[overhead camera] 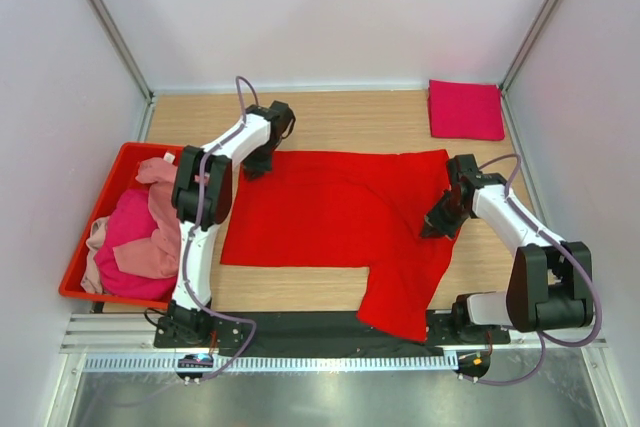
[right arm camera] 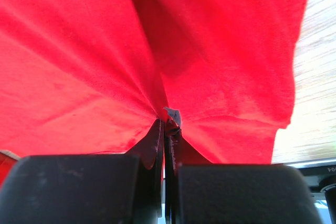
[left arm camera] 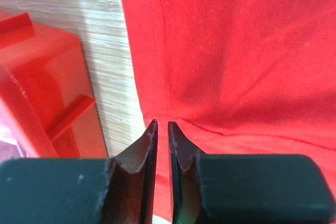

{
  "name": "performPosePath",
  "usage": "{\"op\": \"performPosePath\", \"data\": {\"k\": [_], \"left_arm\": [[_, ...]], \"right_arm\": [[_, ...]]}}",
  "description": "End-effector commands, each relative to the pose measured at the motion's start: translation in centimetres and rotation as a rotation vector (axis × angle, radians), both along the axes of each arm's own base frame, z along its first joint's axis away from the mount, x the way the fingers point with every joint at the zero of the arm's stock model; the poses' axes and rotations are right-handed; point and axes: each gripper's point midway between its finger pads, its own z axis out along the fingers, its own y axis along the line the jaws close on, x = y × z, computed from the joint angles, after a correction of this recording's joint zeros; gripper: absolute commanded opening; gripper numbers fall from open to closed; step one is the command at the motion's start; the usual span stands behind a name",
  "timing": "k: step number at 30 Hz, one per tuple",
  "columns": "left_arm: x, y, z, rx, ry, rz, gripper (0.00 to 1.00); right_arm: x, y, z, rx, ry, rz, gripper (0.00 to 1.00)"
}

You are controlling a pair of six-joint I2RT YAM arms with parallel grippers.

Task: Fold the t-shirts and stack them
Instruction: Fold the tshirt

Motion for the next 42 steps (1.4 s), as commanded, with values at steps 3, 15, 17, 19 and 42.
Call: {"op": "performPosePath", "data": {"k": [3, 15, 17, 19, 42], "left_arm": [[0.8, -0.2, 4.6, -0.049, -0.096, 0.012, 0.15], [3.8, -0.4, 5.0, -0.068, -0.146, 0.032, 0.16], [4.4, -0.1, 5.0, -0.071, -0.155, 0.046, 0.16], [5.0, -0.2, 4.8, -0.073, -0.162, 0.046, 0.15], [5.8, 0.8, -2.1, -0.133, -0.102, 0.165, 0.11]], "right_arm": [[-0.2, 0.5, 0.1, 0.034, 0.001, -0.011, 0.01], [9.8, -6.0, 5.5, -0.278, -0.222, -0.002, 0.58], [12.4, -6.8, 6.1, -0.322, -0.282, -0.01, 0.61], [15.2, -8.5, 6.2, -0.369, -0.32, -0.029, 0.65], [28.3, -9.8, 1.9, -0.364, -0.423, 0.035, 0.49]]}}
